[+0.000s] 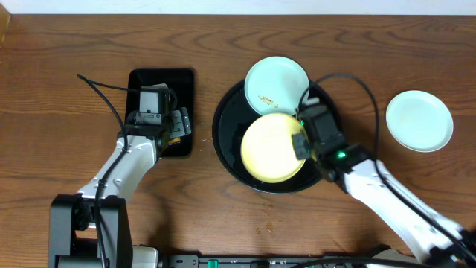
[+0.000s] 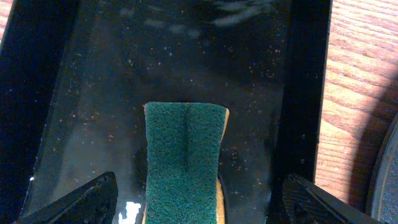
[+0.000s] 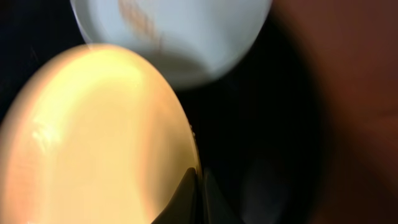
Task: Clean dirty plates on tray and stack at the side
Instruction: 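Lift the yellow plate by its rim with the right gripper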
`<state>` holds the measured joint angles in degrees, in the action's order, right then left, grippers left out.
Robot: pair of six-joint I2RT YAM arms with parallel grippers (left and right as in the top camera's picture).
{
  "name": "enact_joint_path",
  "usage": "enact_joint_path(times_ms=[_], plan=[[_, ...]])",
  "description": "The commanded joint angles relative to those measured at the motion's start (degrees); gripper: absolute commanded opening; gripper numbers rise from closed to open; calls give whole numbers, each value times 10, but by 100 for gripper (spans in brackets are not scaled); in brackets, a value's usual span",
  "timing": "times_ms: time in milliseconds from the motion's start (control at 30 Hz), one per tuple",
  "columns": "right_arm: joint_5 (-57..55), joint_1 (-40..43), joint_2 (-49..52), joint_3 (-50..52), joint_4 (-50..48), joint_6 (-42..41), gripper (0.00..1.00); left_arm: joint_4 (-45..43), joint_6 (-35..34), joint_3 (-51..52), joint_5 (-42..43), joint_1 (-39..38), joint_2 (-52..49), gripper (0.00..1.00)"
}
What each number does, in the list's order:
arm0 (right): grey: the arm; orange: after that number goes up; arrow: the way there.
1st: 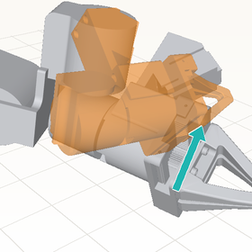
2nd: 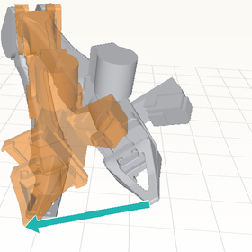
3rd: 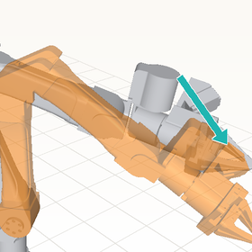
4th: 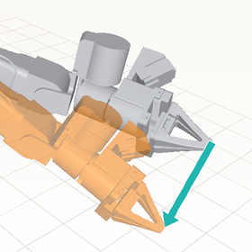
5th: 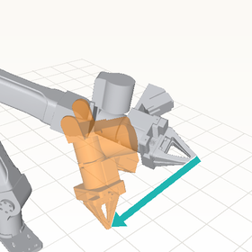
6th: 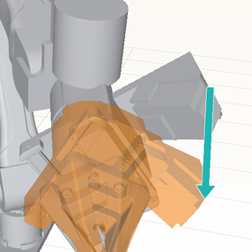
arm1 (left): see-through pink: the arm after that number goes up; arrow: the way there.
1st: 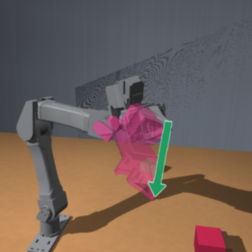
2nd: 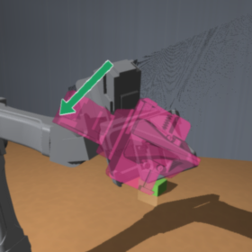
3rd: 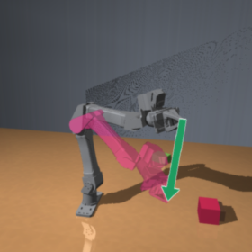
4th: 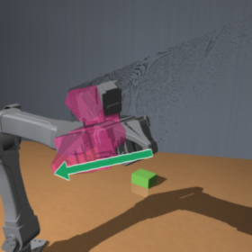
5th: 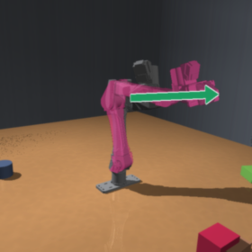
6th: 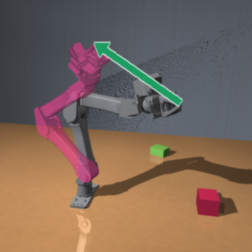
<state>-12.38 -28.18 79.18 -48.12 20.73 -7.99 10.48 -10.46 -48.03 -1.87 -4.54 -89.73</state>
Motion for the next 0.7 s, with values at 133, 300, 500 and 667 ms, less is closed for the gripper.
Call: enact_joint_path(times_ms=[133,300,500,667], plan=[[-146,3,-51,-84,74,167,1,2,2,3,-7,3,-4,86],[-183,-10,-51,-110,88,263,1,2,2,3,-7,3,-4,86],[-292,-81,-51,-119,86,295,1,2,2,3,-7,3,-4,86],[-122,-63,-50,-119,152,160,53,2,2,3,-7,3,-4,86]])
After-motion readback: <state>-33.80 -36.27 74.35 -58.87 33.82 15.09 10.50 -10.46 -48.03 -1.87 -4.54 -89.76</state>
